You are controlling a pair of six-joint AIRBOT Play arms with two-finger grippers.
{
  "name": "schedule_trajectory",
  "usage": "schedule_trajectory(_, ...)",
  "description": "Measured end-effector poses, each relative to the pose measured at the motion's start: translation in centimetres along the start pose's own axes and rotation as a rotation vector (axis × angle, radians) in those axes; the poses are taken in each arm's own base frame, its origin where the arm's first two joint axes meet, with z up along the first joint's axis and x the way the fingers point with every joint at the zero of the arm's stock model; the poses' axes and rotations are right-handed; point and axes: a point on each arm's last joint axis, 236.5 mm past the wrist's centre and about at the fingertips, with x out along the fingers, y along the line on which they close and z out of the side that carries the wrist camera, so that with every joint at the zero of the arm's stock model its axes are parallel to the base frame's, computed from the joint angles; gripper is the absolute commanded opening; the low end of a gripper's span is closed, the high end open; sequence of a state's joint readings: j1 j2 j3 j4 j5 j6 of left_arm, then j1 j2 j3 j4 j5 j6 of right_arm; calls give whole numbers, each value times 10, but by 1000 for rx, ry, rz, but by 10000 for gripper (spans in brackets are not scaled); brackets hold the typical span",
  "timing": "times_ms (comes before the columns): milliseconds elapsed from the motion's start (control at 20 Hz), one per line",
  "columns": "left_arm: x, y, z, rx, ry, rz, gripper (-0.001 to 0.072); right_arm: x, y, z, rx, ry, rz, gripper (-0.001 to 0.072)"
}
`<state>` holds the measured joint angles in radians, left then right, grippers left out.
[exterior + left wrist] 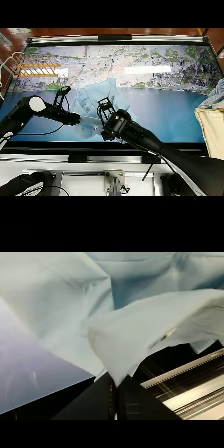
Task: Fold the shirts.
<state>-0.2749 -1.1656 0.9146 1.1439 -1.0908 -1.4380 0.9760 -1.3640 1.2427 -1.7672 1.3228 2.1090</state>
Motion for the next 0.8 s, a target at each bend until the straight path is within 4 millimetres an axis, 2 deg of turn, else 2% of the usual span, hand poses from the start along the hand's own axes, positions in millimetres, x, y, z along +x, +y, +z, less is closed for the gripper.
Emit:
schedule_trajectory(150, 6, 2, -4, -4, 5, -3, 51, -22, -6, 27, 60, -85, 81, 516)
schedule_trajectory(250, 8, 3, -5, -6, 5, -4, 51, -20, -11, 32, 37, -73, 114, 516)
schedule_trajectory(400, 10, 3, -5, -7, 5, -5, 51, 9, -16, 14, -70, 46, 129, 516)
schedule_trajectory(500, 10, 3, -6, -5, 6, -5, 51, 30, -10, 0, -140, 124, 168, 516)
schedule_trajectory(650, 9, 2, -7, -4, 9, -7, 51, 54, -5, -12, -187, 202, 234, 512)
schedule_trajectory(700, 8, 2, -8, -3, 12, -7, 51, 59, -4, -13, -180, 216, 258, 467)
schedule_trajectory(750, 8, 2, -8, -3, 12, -7, 51, 65, -2, -14, -168, 233, 289, 338)
schedule_trajectory(800, 8, 2, -8, -3, 13, -8, 51, 68, -1, -15, -156, 246, 318, 177)
